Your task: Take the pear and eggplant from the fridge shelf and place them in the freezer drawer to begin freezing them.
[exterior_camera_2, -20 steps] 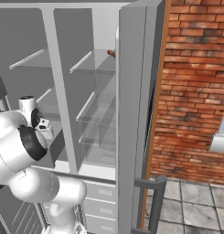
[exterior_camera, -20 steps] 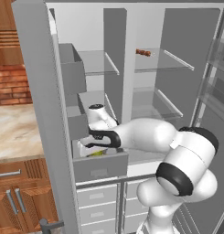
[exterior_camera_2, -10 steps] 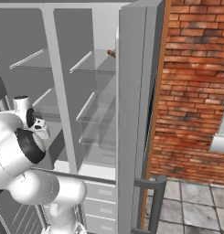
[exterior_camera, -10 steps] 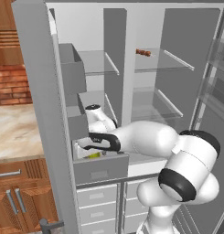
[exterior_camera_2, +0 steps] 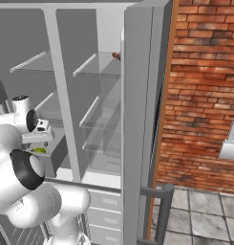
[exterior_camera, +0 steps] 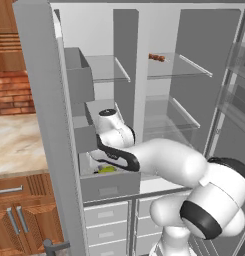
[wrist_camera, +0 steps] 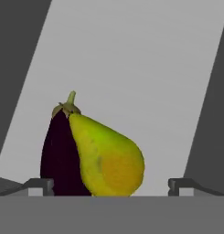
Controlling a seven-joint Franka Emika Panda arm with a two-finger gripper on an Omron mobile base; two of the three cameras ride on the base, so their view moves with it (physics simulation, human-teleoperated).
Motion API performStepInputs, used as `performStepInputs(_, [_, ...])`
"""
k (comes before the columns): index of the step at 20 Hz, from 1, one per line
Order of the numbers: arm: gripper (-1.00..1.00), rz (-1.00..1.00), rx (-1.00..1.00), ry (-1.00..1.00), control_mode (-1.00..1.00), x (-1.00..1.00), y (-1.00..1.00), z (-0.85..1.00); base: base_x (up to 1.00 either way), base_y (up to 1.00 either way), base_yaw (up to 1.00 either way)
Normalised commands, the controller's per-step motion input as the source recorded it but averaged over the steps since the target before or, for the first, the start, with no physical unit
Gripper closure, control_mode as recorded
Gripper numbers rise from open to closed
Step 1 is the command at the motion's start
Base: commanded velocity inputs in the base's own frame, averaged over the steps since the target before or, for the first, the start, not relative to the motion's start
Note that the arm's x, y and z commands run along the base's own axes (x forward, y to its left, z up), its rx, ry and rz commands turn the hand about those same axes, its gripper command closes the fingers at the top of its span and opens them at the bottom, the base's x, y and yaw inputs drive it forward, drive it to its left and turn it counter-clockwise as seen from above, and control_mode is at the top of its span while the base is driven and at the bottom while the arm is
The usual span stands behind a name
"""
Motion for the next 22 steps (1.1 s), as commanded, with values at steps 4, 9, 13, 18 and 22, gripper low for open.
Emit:
performStepInputs(4, [-1.00,0.00,0.00,-0.03,-1.00,0.00,-0.02,0.16,0.00,0.00,0.00])
performStepInputs(9, [-1.00,0.00,0.00,-0.02,-1.00,-0.05,0.00,0.02,0.00,0.00,0.00])
performStepInputs(13, [-1.00,0.00,0.00,-0.17,-1.00,-0.54,-0.10,0.61,0.00,0.00,0.00])
performStepInputs(18, [-1.00,0.00,0.02,-0.18,-1.00,-0.67,-0.42,0.79,0.00,0.00,0.00])
performStepInputs(22, [-1.00,0.00,0.03,-0.11,-1.00,-0.41,-0.46,0.59,0.00,0.00,0.00])
